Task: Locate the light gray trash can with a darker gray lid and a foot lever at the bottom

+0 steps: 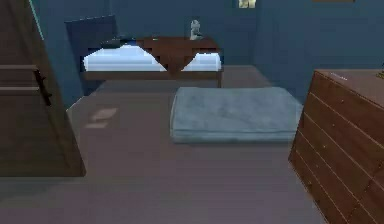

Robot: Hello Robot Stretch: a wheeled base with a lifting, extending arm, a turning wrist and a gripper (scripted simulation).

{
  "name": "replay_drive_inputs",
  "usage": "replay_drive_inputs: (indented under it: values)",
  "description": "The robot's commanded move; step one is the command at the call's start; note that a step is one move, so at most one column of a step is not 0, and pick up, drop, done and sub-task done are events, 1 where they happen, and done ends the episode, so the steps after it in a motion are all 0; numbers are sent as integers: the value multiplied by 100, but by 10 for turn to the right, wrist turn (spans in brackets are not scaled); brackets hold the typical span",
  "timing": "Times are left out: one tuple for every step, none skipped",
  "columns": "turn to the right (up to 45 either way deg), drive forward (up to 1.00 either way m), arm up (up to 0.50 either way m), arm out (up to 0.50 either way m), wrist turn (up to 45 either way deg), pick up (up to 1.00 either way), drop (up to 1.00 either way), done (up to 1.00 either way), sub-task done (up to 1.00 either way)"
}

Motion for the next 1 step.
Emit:
replay_drive_inputs:
  values:
    - [-450,0,0,0,0,0,0,0,0]
